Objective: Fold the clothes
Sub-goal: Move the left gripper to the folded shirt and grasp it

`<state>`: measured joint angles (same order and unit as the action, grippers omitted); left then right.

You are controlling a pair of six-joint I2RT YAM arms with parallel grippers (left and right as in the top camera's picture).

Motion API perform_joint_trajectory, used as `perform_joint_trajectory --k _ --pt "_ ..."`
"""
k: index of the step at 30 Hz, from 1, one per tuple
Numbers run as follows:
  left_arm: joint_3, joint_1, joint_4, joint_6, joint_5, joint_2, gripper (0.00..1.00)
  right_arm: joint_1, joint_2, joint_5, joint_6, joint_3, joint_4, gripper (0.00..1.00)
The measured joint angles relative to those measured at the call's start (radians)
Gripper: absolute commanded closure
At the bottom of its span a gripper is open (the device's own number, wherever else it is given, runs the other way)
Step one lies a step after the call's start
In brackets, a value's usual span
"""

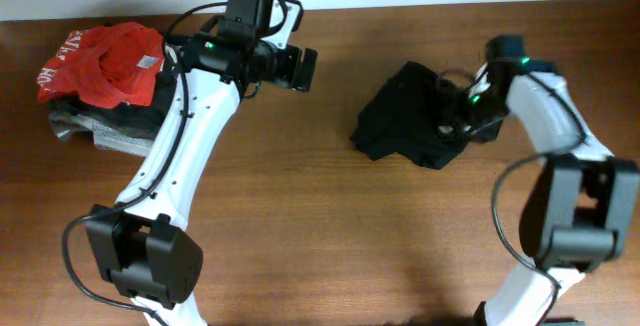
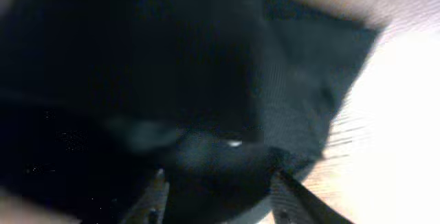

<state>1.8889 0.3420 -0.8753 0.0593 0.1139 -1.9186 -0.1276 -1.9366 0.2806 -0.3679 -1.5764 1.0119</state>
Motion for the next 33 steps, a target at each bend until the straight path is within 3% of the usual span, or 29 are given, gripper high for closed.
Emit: perform_joint_trajectory --k 7,16,26,33 --pt "0.000 0.104 0.015 0.123 -0.008 0.000 0.01 -0.127 0.166 0.014 0.010 -0.171 0.034 0.31" --pt "0.000 0.393 0.140 0.316 -0.014 -0.032 0.01 -0.304 0.181 0.021 0.043 -0.187 0.110 0.30" --pt "0.000 0.632 0.270 0.516 -0.105 -0.245 0.01 -0.328 0.181 0.024 0.062 -0.187 0.126 0.29" --pt "0.000 0.708 0.443 0.589 -0.208 -0.341 0.01 -0.328 0.181 0.025 0.062 -0.187 0.133 0.29"
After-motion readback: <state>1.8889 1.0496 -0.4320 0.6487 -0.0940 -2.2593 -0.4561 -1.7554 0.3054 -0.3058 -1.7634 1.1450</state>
